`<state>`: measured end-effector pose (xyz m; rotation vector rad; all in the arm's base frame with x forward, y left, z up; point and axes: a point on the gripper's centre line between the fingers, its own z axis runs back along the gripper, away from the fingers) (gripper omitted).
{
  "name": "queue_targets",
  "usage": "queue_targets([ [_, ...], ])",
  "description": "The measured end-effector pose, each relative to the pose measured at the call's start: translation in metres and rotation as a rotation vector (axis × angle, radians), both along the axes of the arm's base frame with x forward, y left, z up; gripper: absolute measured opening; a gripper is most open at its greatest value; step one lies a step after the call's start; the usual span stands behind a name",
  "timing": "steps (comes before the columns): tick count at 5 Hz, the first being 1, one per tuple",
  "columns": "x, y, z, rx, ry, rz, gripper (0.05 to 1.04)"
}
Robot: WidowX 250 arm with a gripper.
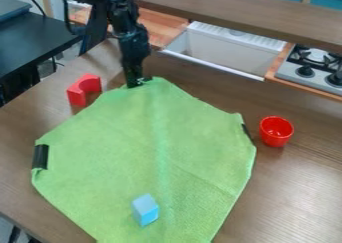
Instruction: Fold the cloth from top left to bottom right
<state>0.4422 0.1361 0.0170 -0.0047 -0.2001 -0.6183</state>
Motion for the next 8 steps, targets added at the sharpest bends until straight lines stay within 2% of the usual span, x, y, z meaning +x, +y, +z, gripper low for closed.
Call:
queue_targets([
  [1, -0.016, -0.008, 0.035, -0.044, -0.056, -0.042, 0.050],
  [3, -0.085, -0.042, 0.054, -0.054, -0.063, -0.187, 0.050],
  [4, -0.116, -0.059, 0.048, -0.018, -0.048, -0.240, 0.050],
  [5, -0.148, -0.072, 0.043, 0.030, -0.055, -0.287, 0.050],
  [6, -0.174, -0.086, 0.046, 0.064, -0.041, -0.333, 0.050],
  [8, -0.210, -0.108, 0.063, 0.096, -0.001, -0.339, 0.050],
])
